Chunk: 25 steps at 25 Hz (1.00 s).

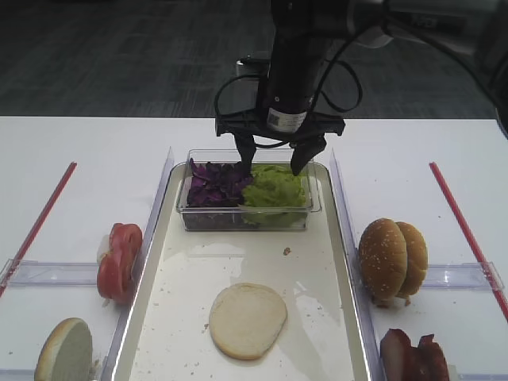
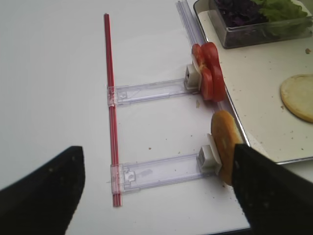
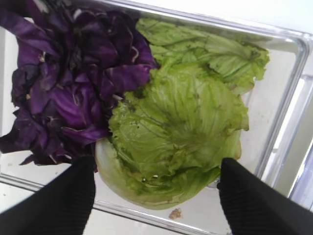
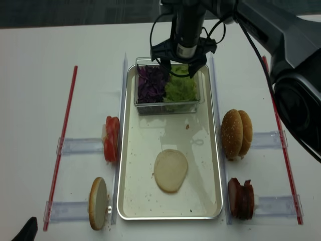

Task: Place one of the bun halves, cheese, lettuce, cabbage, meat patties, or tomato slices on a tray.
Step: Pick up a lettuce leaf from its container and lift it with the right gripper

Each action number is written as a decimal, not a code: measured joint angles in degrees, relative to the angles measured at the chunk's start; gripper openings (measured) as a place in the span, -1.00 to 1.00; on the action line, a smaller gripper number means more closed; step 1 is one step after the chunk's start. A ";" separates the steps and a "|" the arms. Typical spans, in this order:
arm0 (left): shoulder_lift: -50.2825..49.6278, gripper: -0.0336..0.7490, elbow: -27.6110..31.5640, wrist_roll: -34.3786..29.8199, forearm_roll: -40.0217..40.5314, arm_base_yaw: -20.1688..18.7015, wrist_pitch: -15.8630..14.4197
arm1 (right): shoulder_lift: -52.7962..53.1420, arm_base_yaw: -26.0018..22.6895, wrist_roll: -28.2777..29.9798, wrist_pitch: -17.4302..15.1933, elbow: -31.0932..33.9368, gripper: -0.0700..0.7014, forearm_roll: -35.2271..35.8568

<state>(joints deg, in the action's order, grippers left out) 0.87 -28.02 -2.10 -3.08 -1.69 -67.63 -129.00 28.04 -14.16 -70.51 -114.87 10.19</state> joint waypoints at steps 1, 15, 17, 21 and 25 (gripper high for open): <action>0.00 0.53 0.00 0.00 0.00 0.00 0.00 | -0.02 0.00 0.00 0.00 0.00 0.61 -0.21; 0.00 0.53 0.00 0.00 0.00 0.00 0.00 | -0.12 0.00 1.14 0.00 -0.09 0.55 -1.35; 0.00 0.53 0.00 0.00 0.00 0.00 0.00 | -0.12 0.00 1.34 0.00 -0.09 0.52 -1.45; 0.00 0.53 0.00 0.00 0.00 0.00 0.00 | -0.26 0.00 1.62 0.00 -0.09 0.51 -1.58; 0.00 0.53 0.00 0.00 0.00 0.00 0.00 | -1.67 0.00 1.92 0.00 -0.22 0.50 -1.70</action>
<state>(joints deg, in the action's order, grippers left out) 0.87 -28.02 -2.10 -3.08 -1.69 -67.63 -130.67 28.04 -12.23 -70.51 -115.09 8.49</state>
